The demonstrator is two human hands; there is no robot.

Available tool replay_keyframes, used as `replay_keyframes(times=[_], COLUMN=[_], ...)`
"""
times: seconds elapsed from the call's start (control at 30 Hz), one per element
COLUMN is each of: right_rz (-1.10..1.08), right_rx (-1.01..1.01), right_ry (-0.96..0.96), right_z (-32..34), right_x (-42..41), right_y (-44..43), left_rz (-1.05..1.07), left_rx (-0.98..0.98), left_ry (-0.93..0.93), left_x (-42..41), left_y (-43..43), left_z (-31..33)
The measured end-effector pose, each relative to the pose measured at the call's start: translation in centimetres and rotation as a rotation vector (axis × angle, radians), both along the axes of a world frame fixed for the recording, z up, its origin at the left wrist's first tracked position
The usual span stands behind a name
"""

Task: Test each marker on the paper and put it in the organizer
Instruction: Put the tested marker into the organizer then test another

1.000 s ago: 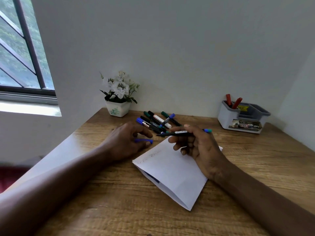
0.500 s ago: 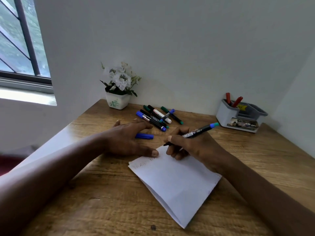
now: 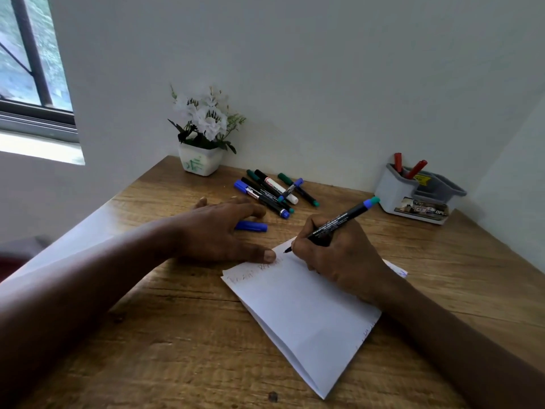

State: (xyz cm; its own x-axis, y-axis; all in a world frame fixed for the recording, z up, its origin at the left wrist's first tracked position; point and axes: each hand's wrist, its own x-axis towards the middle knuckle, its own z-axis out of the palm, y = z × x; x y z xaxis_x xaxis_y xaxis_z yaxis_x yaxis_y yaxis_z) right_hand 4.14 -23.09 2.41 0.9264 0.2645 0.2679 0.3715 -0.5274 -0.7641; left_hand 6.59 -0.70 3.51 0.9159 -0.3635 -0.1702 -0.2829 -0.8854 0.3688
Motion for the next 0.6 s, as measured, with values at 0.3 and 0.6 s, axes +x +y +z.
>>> replay_keyframes(times=[0.3, 0.6], right_rz=[0.021, 0.027], right_rx=[-0.006, 0.006], right_ry=[0.001, 0.005], right_z=[0.14, -0.04], right_x=[0.01, 0.01], right_y=[0.01, -0.07], left_rz=[0.014, 0.016], left_rx=[-0.010, -0.016], left_ry=[-0.028, -0.030], left_x=[-0.58, -0.70], left_y=[-0.21, -0.28], left_z=[0.39, 0.50])
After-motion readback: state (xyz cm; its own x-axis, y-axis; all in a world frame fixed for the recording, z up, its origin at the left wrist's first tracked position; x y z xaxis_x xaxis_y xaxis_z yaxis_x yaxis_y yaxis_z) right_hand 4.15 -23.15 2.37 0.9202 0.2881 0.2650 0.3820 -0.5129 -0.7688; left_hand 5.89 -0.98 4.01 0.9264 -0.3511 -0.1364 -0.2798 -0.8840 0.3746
